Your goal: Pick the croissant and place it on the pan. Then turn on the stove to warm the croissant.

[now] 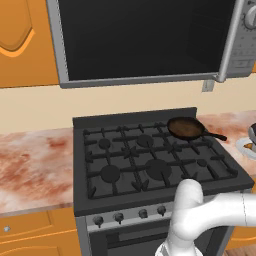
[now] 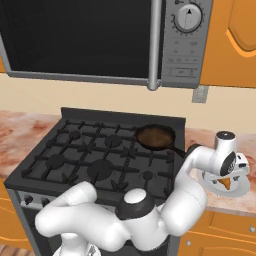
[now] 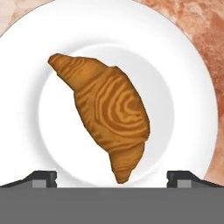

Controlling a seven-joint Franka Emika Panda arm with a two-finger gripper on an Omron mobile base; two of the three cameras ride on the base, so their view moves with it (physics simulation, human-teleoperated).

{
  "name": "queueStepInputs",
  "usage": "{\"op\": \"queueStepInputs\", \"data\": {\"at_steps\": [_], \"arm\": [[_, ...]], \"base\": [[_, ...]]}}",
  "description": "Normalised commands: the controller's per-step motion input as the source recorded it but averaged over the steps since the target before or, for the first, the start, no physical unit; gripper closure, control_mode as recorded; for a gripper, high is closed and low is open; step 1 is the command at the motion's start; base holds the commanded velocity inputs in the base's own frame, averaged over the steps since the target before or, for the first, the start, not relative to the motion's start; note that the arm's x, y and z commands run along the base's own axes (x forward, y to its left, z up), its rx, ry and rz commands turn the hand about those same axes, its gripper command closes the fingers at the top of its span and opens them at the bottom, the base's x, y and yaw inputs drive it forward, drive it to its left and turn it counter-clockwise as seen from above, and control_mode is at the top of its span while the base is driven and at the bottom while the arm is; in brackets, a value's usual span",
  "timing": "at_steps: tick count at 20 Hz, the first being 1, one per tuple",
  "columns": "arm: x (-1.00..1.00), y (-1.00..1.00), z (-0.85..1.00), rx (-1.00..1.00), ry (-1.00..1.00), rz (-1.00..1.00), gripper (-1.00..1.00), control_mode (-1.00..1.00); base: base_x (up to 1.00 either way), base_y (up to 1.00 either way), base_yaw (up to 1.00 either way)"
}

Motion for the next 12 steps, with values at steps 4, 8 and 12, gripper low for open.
{"op": "queueStepInputs", "data": {"at_steps": [4, 8, 12], "arm": [[0.2, -0.04, -0.15, 0.0, 0.01, 0.06, -1.0, -1.0], [0.2, -0.09, -0.16, 0.0, 0.02, 0.08, -1.0, -1.0], [0.16, -0.16, -0.14, 0.0, 0.01, 0.08, -1.0, -1.0]], "base": [[0.0, 0.0, 0.0], [0.0, 0.0, 0.0], [0.0, 0.0, 0.0]]}}
